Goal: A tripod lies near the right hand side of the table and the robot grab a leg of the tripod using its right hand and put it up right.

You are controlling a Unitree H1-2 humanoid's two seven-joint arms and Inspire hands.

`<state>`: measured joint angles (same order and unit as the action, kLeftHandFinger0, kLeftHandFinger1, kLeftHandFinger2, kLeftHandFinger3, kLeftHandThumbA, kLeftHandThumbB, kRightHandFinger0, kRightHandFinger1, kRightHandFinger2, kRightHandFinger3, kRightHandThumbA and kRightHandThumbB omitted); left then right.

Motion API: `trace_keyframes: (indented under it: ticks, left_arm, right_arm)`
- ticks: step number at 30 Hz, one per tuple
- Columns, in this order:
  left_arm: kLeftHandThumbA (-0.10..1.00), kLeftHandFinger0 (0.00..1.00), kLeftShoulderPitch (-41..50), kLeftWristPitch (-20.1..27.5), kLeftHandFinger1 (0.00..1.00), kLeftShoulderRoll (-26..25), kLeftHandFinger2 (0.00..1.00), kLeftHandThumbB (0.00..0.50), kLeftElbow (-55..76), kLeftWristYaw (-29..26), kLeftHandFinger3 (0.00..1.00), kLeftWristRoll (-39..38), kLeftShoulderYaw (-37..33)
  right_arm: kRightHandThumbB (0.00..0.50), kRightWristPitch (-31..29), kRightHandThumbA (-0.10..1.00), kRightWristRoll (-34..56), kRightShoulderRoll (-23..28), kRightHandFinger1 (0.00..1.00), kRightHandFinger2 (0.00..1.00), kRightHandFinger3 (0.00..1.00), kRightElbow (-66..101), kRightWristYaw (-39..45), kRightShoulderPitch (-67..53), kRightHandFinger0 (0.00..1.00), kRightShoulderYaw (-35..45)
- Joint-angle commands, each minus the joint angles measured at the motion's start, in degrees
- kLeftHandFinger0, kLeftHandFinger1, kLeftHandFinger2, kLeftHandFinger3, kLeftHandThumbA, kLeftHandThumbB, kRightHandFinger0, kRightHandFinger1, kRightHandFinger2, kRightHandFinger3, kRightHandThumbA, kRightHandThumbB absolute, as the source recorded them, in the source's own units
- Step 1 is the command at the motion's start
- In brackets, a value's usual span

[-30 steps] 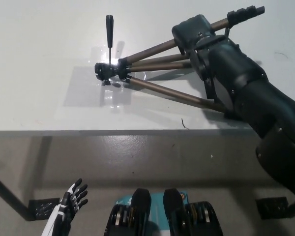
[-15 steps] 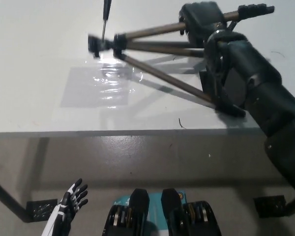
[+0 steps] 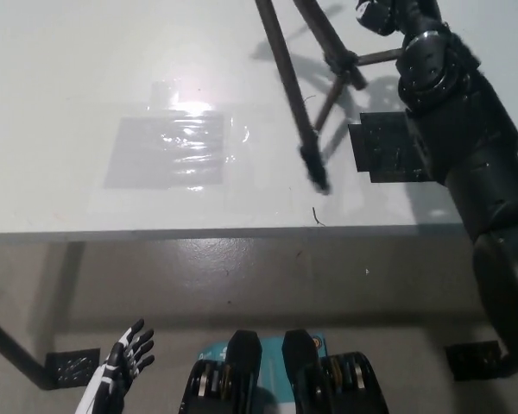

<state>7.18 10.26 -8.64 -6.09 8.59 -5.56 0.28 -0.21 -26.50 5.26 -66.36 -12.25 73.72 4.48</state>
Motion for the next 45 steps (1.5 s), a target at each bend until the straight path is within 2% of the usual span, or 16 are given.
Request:
trace_keyframes:
  ticks: [1, 7, 9, 15, 18, 20, 22, 30, 32, 36, 37, 38, 39, 40, 41, 45]
  left_arm:
    - [1.0, 1.0, 1.32, 2.99, 1.0, -0.65, 1.0, 0.092, 2.8, 1.42, 1.0, -1.76, 0.49]
    - [1.0, 1.0, 1.23, 3.26, 1.0, -0.56, 1.0, 0.075, 2.69, 1.4, 1.0, -1.71, 0.44]
    - [1.0, 1.0, 1.18, 2.94, 1.0, -0.54, 1.0, 0.081, 3.03, 1.41, 1.0, -1.9, 0.5]
    - [1.0, 1.0, 1.05, 3.72, 1.0, -0.36, 1.0, 0.064, 2.6, 1.54, 1.0, -2.24, 0.56]
    - [1.0, 1.0, 1.39, 3.83, 1.0, -0.34, 1.0, 0.091, 2.8, 1.35, 1.0, -2.1, 0.64]
    - [1.0, 1.0, 1.61, 3.57, 1.0, -0.28, 1.0, 0.081, 3.09, 1.18, 1.0, -1.95, 0.61]
    - [1.0, 1.0, 1.33, 3.69, 1.0, -0.3, 1.0, 0.071, 2.93, 1.1, 1.0, -1.96, 0.69]
    - [1.0, 1.0, 2.13, 4.64, 1.0, 0.01, 1.0, 0.059, 2.61, 0.81, 1.0, -1.9, 0.7]
    - [1.0, 1.0, 2.05, 4.54, 1.0, -0.01, 1.0, 0.065, 2.57, 0.79, 1.0, -2.11, 0.8]
    - [1.0, 1.0, 1.95, 5.05, 1.0, 0.08, 1.0, 0.049, 2.03, 0.93, 1.0, -2.54, 0.82]
    - [1.0, 1.0, 2.01, 4.8, 1.0, 0.07, 1.0, 0.031, 2.3, 0.86, 1.0, -2.39, 0.75]
    - [1.0, 1.0, 2.05, 4.64, 1.0, 0.07, 1.0, 0.029, 2.44, 0.87, 1.0, -2.44, 0.73]
    - [1.0, 1.0, 1.99, 4.74, 1.0, -0.04, 1.0, 0.032, 2.07, 0.9, 1.0, -2.43, 0.76]
    - [1.0, 1.0, 1.94, 5.0, 1.0, -0.09, 1.0, 0.031, 1.84, 1.0, 1.0, -2.47, 0.74]
    - [1.0, 1.0, 2.14, 5.11, 1.0, -0.06, 1.0, 0.036, 1.8, 1.0, 1.0, -2.4, 0.69]
    - [1.0, 1.0, 3.01, 5.18, 1.0, 0.04, 1.0, 0.049, 1.99, 0.76, 1.0, -1.8, 0.47]
  right_arm:
    - [0.08, -10.81, -0.1, 14.5, -2.15, 0.02, 0.39, 0.53, 11.16, -13.05, 8.26, 0.0, 10.75]
    - [0.093, -14.73, -0.1, 15.74, -4.56, 0.0, 0.21, 0.33, 8.9, -13.64, 5.43, 0.0, 14.06]
    - [0.09, -15.82, -0.1, 16.08, -5.35, 0.0, 0.21, 0.31, 7.27, -14.2, 4.92, 0.0, 14.43]
    - [0.068, -21.23, -0.1, 17.99, -6.91, 0.0, 0.23, 0.35, 2.74, -13.47, 1.93, 0.0, 14.93]
    - [0.08, -21.85, -0.1, 17.68, -7.26, 0.0, 0.27, 0.35, 0.52, -14.23, -0.14, 0.0, 14.26]
    - [0.079, -22.38, -0.1, 18.35, -7.62, 0.05, 0.41, 0.42, -0.99, -13.89, -2.07, 0.0, 14.36]
    - [0.072, -22.88, -0.1, 18.06, -7.71, 0.06, 0.46, 0.44, -1.86, -14.09, -2.66, 0.0, 13.71]
    - [0.109, -24.74, -0.1, 18.96, -9.17, 0.0, 0.32, 0.43, -5.35, -13.4, -6.85, 0.0, 12.46]
    - [0.11, -25.66, -0.1, 19.1, -9.37, 0.0, 0.25, 0.37, -6.23, -13.22, -7.29, 0.0, 12.1]
    - [0.121, -24.96, -0.09, 19.24, -8.92, 0.02, 0.3, 0.38, -6.56, -12.25, -7.04, 0.0, 11.21]
    - [0.166, -25.33, 0.01, 19.52, -8.31, 0.09, 0.4, 0.49, -6.05, -10.12, -6.73, 0.02, 10.79]
    - [0.171, -25.39, 0.06, 19.58, -7.95, 0.11, 0.42, 0.5, -5.77, -9.05, -6.56, 0.03, 10.44]
    - [0.217, -24.68, 0.21, 19.09, -7.66, 0.27, 0.56, 0.59, -5.42, -8.77, -6.26, 0.17, 9.74]
    - [0.419, -23.47, 0.56, 19.33, -6.96, 0.92, 1.0, 1.0, -3.06, -3.83, -6.19, 0.67, 8.5]
    - [0.428, -22.85, 0.64, 20.51, -6.43, 1.0, 1.0, 1.0, -1.32, 1.37, -6.37, 1.0, 7.76]
    - [0.5, -21.1, 0.78, 24.12, -4.7, 1.0, 1.0, 1.0, 3.48, 13.56, -6.57, 1.0, 6.03]
